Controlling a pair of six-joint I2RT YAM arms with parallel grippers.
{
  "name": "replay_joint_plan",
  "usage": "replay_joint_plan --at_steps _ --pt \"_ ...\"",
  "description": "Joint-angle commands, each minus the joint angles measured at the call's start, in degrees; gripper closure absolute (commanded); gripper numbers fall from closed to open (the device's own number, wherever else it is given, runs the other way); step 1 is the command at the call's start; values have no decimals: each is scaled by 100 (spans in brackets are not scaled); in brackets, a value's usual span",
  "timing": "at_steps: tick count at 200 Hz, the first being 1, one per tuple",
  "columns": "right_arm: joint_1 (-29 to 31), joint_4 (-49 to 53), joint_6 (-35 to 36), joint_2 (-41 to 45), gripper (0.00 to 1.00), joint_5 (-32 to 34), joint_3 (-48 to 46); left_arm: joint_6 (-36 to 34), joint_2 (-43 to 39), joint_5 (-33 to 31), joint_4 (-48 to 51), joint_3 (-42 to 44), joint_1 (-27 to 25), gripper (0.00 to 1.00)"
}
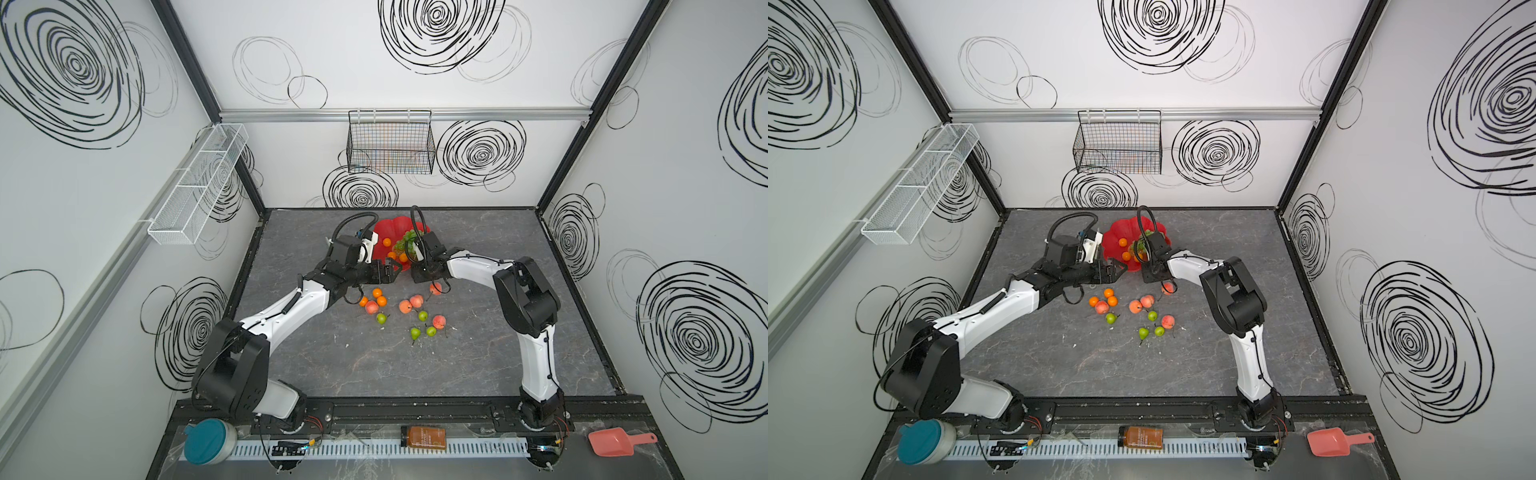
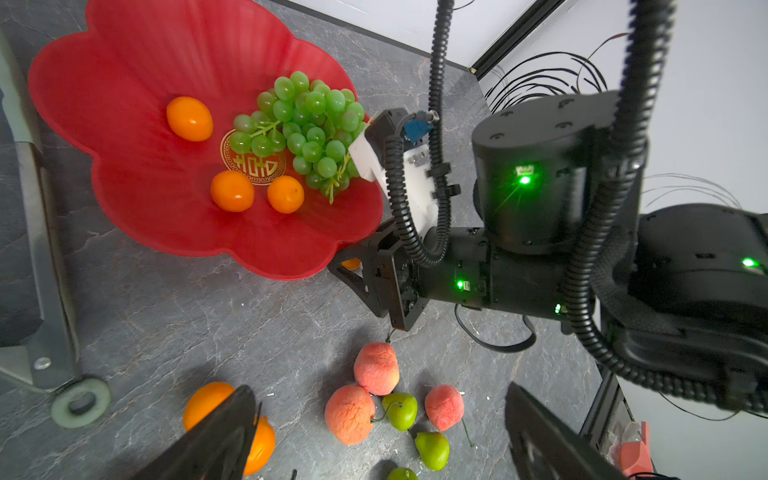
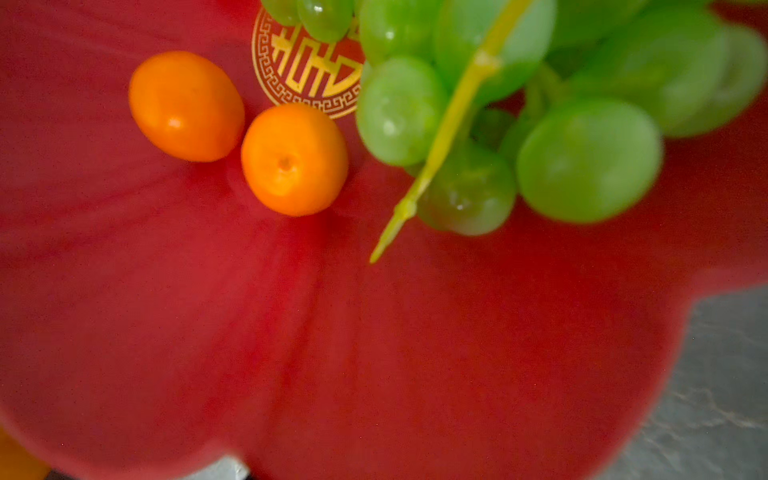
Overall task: Place and organize the fake fruits in the fruit bowl
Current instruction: 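Grasp an orange tomato at the bowl rim with the right gripper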
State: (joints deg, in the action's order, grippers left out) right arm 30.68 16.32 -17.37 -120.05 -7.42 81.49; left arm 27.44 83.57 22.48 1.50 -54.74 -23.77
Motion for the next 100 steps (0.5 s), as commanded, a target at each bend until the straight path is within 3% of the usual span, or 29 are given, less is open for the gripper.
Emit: replay_joint_plan --at_steps 1,100 --pt "-24 90 28 125 60 84 16 21 -26 79 -269 43 78 4" --pt "17 -149 -162 1196 61 2 -858 82 -43 578 -560 77 174 4"
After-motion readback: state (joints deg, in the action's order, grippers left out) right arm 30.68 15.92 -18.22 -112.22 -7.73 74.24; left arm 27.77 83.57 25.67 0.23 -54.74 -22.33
